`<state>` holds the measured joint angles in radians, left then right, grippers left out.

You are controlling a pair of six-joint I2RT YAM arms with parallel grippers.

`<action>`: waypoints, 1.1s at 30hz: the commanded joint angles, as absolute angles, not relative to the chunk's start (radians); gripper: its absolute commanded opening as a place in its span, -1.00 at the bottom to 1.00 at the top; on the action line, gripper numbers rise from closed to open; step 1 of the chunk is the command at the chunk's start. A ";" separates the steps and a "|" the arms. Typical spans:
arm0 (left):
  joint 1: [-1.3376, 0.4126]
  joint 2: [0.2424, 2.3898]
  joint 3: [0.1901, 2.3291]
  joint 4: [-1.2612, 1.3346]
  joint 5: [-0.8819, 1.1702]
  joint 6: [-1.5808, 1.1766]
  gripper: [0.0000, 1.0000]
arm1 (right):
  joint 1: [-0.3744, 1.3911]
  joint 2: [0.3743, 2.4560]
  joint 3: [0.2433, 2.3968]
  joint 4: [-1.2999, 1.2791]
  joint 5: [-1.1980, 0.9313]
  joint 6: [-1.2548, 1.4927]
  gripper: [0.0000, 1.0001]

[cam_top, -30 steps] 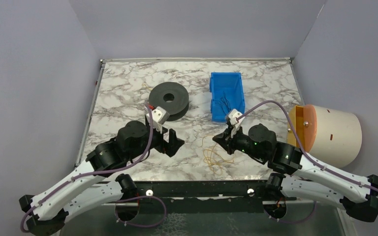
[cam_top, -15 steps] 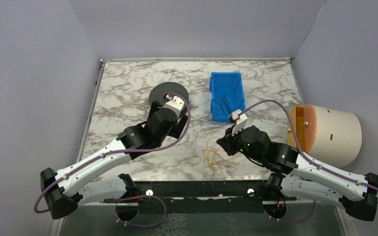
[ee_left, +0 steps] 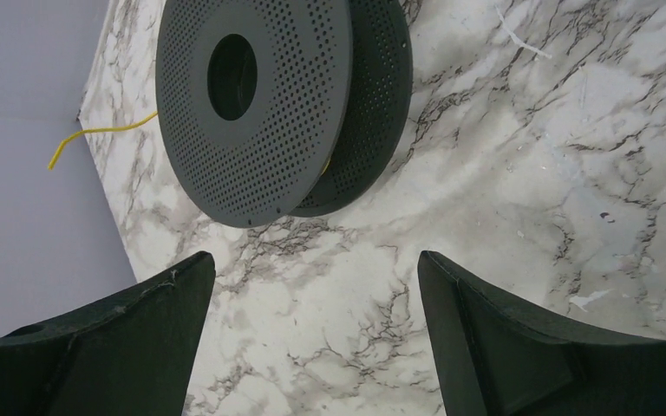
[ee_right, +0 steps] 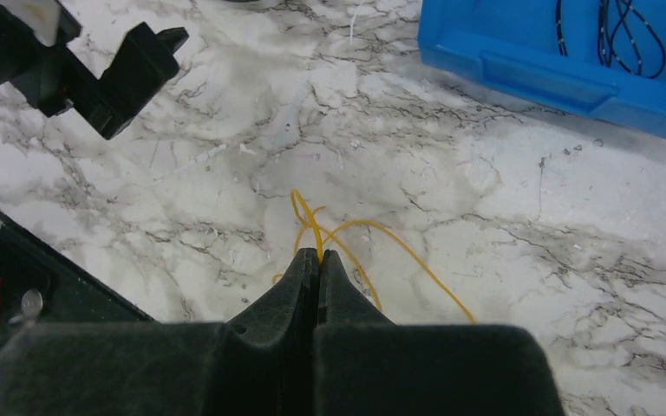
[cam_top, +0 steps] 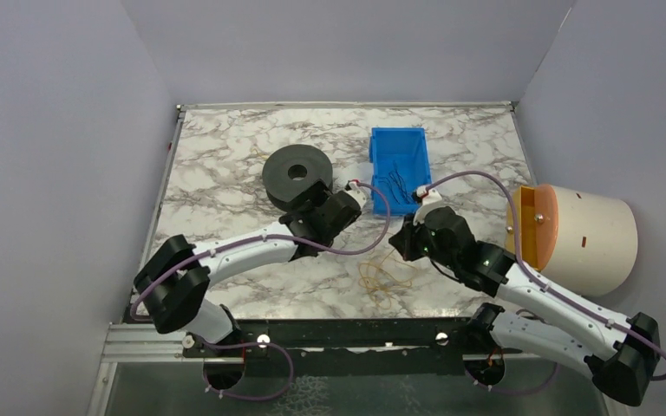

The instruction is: Wrap the cables

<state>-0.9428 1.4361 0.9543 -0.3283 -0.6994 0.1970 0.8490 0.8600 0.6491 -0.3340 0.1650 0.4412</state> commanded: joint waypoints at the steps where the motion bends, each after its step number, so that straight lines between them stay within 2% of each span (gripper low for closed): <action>1: -0.946 1.513 0.993 -0.222 -0.757 0.329 0.77 | 0.811 0.847 0.604 -0.263 0.063 0.473 -0.99; 9: -0.943 1.756 1.037 -0.070 -0.898 0.468 0.68 | 0.793 0.801 0.542 -0.242 0.066 0.524 -0.99; 15: -0.940 1.915 1.078 0.039 -1.036 0.571 0.53 | 0.794 0.765 0.534 -0.272 0.076 0.519 -0.99; 23: -0.909 1.985 1.106 0.135 -1.108 0.646 0.48 | 0.794 0.761 0.532 -0.290 0.072 0.509 -0.99; 33: -0.847 1.973 1.126 0.123 -1.110 0.634 0.21 | 0.794 0.790 0.506 -0.255 0.040 0.515 -0.98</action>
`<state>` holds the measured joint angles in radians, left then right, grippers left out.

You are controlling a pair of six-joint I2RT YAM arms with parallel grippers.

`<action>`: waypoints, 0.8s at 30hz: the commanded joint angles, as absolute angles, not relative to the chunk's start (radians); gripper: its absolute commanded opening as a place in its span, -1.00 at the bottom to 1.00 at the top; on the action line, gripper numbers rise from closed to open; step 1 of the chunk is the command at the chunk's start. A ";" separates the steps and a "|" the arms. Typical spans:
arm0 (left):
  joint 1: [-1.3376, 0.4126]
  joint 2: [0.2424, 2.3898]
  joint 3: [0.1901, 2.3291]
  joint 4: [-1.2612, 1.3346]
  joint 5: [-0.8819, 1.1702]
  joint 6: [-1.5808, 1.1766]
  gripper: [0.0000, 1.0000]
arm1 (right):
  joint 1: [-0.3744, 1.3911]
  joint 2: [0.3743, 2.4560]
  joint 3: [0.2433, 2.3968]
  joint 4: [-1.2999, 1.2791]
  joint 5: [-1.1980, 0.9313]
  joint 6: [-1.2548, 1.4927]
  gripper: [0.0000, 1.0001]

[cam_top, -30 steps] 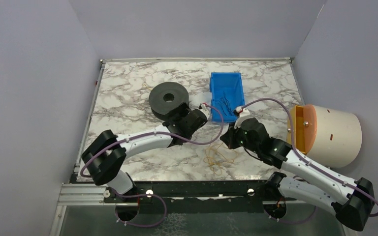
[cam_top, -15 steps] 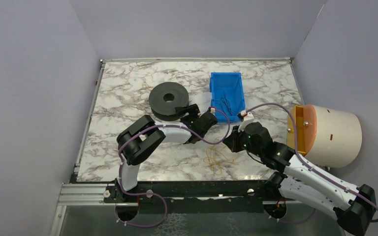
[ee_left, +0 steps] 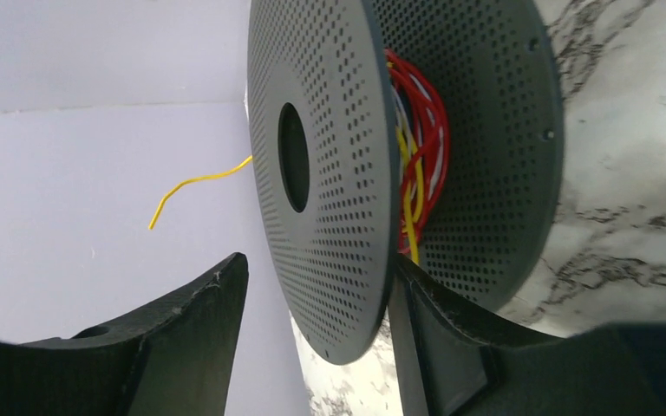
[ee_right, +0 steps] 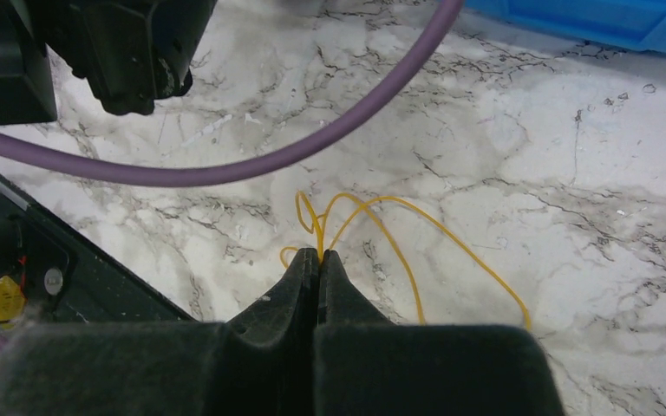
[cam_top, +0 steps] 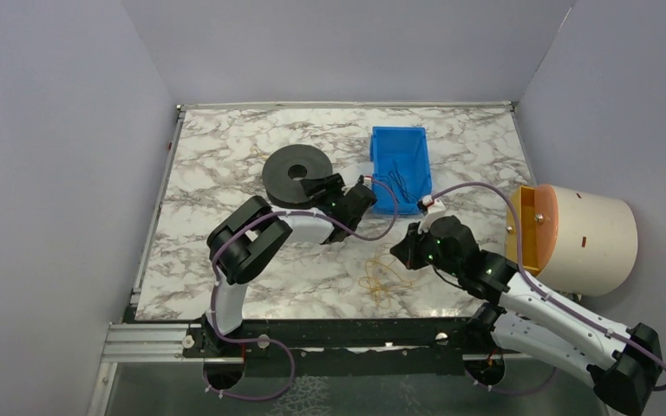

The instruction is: Wrap the cables

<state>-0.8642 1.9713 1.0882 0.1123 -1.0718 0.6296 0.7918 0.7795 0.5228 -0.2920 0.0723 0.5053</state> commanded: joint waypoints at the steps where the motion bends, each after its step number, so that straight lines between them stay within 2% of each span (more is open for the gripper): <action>1: -0.842 1.977 1.128 0.123 -1.107 0.632 0.18 | 0.794 0.793 0.506 -0.251 0.037 0.515 -0.99; 8: -0.825 1.996 1.140 0.112 -1.113 0.618 0.03 | 0.794 0.798 0.515 -0.247 0.039 0.510 -0.99; 15: -0.828 1.970 1.138 0.113 -1.129 0.608 -0.35 | 0.794 0.790 0.507 -0.242 0.041 0.508 -0.99; 24: -0.843 1.908 1.146 0.075 -1.156 0.586 -0.68 | 0.793 0.768 0.500 -0.246 0.042 0.506 -0.98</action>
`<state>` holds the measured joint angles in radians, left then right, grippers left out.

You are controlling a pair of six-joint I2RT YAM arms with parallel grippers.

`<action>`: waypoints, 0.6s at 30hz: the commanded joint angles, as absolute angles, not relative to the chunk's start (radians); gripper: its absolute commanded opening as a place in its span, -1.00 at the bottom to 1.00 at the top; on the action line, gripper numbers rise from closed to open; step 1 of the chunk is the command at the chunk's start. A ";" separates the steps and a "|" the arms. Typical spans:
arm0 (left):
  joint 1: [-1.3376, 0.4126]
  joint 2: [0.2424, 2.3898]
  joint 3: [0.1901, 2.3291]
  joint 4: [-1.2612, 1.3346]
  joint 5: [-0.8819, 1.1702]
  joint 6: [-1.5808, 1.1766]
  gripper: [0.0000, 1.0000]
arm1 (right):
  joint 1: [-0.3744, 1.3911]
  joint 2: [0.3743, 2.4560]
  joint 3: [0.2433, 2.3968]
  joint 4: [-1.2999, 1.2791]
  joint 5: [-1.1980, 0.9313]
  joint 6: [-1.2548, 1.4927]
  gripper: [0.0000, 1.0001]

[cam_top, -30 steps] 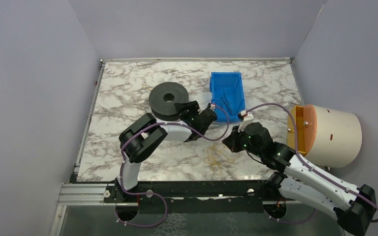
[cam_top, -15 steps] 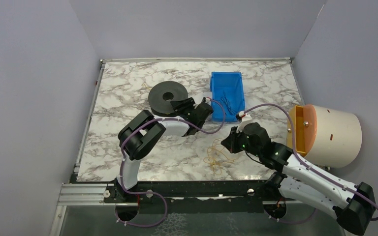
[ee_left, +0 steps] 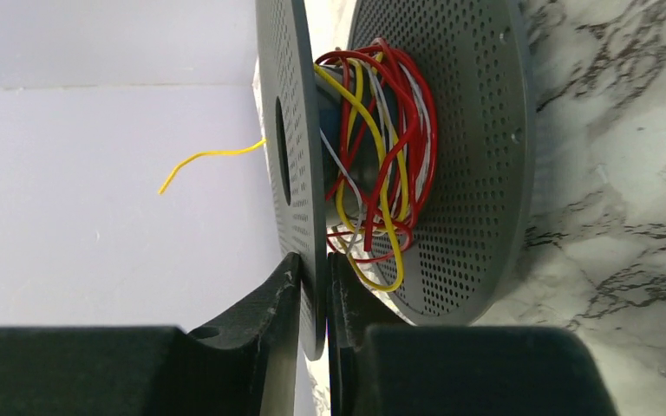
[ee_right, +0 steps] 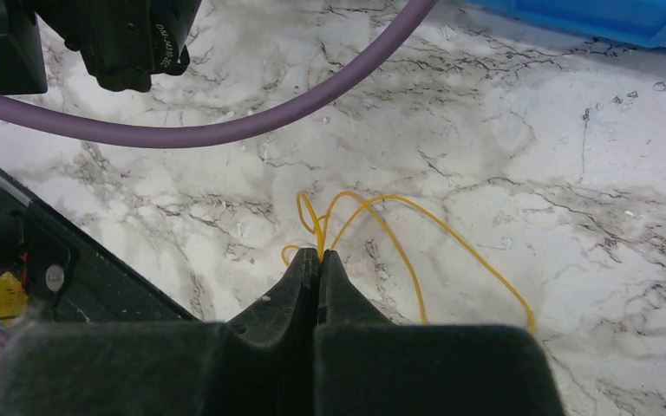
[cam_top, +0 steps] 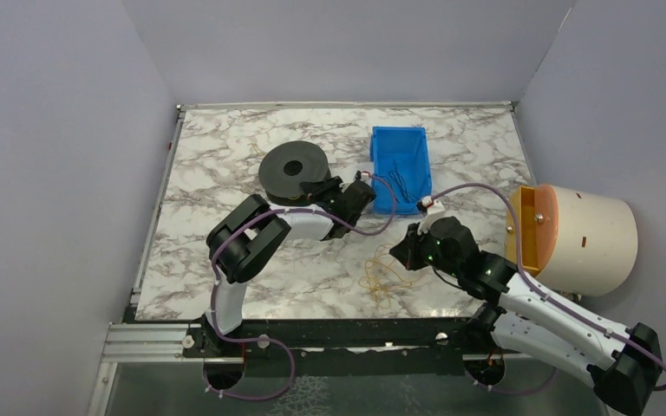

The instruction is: Wrap the cables

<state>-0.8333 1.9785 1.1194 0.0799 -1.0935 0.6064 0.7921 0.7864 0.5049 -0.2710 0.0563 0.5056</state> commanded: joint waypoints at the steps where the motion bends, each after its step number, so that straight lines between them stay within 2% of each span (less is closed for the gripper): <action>1: -0.845 1.899 1.149 0.071 -1.162 0.585 -0.73 | 0.793 0.767 0.504 -0.249 0.043 0.506 -0.98; 6: -0.851 1.838 1.149 0.055 -1.177 0.585 -1.00 | 0.794 0.752 0.523 -0.266 0.044 0.505 -0.99; 13: -0.868 1.745 1.142 0.019 -1.203 0.578 -1.00 | 0.794 0.718 0.587 -0.293 0.034 0.494 -0.99; 18: -0.890 1.664 1.181 -0.159 -1.183 0.438 -1.00 | 0.794 0.701 0.654 -0.290 -0.023 0.467 -0.99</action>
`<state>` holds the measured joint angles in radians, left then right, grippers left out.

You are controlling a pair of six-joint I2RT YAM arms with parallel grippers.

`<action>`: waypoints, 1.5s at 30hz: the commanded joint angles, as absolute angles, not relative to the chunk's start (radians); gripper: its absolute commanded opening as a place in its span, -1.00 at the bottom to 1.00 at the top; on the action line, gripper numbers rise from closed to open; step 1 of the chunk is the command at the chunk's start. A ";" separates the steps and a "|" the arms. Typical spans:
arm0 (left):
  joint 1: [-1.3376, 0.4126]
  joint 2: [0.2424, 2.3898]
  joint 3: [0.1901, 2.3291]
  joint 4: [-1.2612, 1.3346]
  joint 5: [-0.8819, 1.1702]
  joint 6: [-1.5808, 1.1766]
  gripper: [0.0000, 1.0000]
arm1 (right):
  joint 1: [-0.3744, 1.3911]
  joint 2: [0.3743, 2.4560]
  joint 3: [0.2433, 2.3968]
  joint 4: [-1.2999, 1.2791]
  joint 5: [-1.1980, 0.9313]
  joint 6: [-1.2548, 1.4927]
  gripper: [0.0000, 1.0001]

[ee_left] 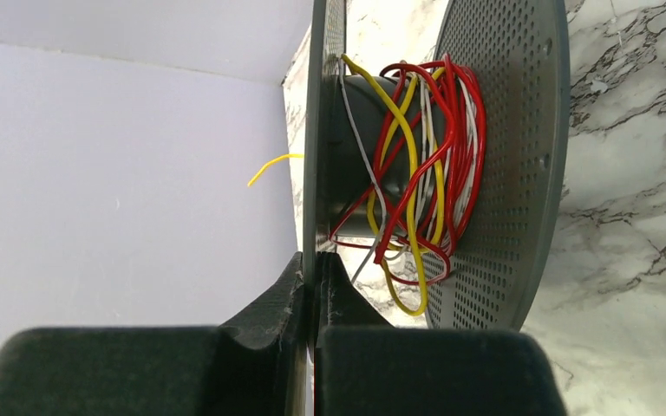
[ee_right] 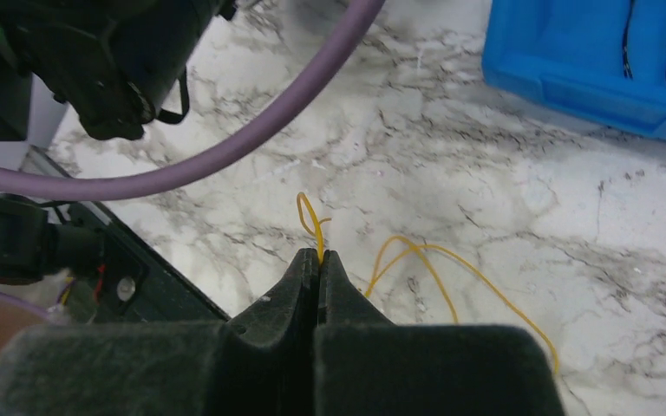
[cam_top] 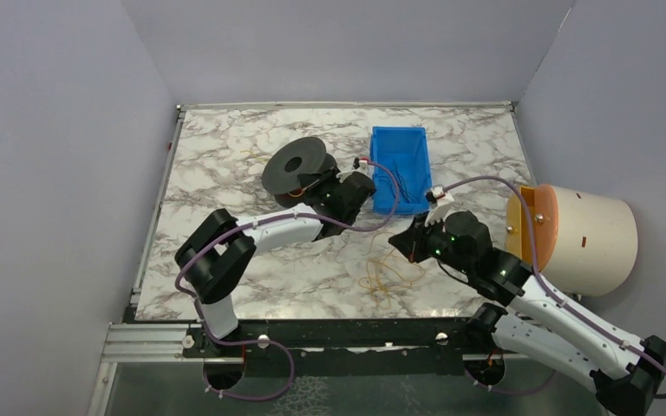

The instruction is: Wrap the cables

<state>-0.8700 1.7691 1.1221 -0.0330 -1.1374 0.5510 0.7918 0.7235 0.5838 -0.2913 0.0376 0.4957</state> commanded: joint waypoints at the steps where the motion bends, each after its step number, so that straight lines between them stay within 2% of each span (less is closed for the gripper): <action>1: -0.899 1.649 1.179 -0.181 -1.184 0.425 -1.00 | 0.795 0.696 0.665 -0.291 -0.033 0.464 -0.99; 5: -0.928 1.579 1.161 -0.278 -1.153 0.344 -1.00 | 0.793 0.667 0.690 -0.287 -0.061 0.448 -0.98; 11: -0.934 1.443 1.168 -0.514 -0.939 0.127 -1.00 | 0.794 0.605 0.728 -0.307 -0.053 0.430 -0.99; 19: -0.937 1.231 1.086 -0.596 -0.651 0.027 -1.00 | 0.793 0.580 0.786 -0.300 -0.117 0.476 -0.99; 31: -0.937 1.070 1.022 -0.666 -0.292 -0.043 -1.00 | 0.794 0.662 0.884 -0.255 -0.246 0.555 -0.98; 38: -0.937 1.052 0.977 -0.645 -0.198 -0.062 -1.00 | 0.794 0.722 0.843 -0.150 -0.298 0.628 -0.99; 45: -0.937 1.068 0.926 -0.574 -0.209 -0.048 -1.00 | 0.793 0.771 0.794 -0.083 -0.271 0.660 -0.99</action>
<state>-0.9318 1.0714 0.9501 -0.6506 -0.2462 -0.0425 0.7921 0.7567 0.8188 -0.1604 -0.2634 0.6273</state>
